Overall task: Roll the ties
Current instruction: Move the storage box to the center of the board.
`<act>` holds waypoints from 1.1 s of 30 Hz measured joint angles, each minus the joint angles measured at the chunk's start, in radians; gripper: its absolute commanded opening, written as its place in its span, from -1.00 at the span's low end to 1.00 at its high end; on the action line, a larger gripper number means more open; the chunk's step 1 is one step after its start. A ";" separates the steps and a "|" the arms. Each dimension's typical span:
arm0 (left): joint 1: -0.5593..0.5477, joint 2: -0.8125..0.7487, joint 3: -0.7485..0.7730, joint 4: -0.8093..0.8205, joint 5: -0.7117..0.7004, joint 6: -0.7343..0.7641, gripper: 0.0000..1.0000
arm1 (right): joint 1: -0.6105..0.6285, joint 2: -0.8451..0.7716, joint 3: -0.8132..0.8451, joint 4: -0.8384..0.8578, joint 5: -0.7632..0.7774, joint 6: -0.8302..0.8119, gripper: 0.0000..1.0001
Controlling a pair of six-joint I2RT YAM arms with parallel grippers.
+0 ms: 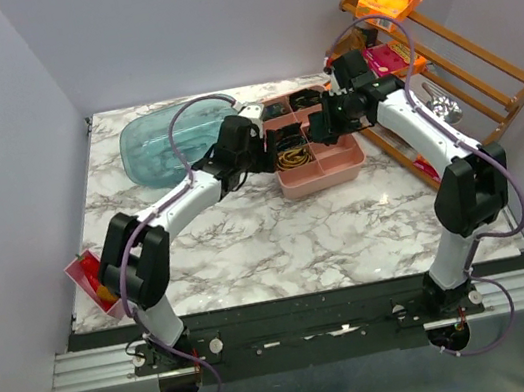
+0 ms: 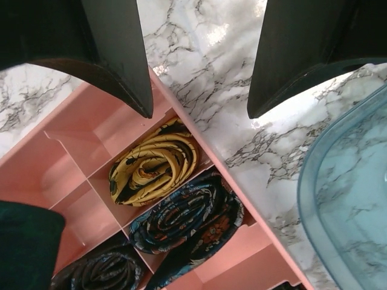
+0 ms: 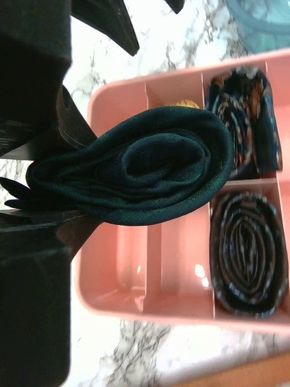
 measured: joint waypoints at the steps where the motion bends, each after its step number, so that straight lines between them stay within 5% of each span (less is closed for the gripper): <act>1: -0.006 0.030 0.017 -0.001 0.002 0.005 0.35 | -0.005 -0.004 -0.005 -0.003 0.010 0.000 -0.89; 18: -0.170 0.119 0.069 -0.001 0.083 0.055 0.20 | -0.010 -0.004 -0.021 -0.032 0.098 -0.110 -0.99; 33: -0.184 0.164 0.027 0.018 0.172 0.114 -0.33 | -0.011 0.030 0.023 -0.026 0.002 -0.320 -0.99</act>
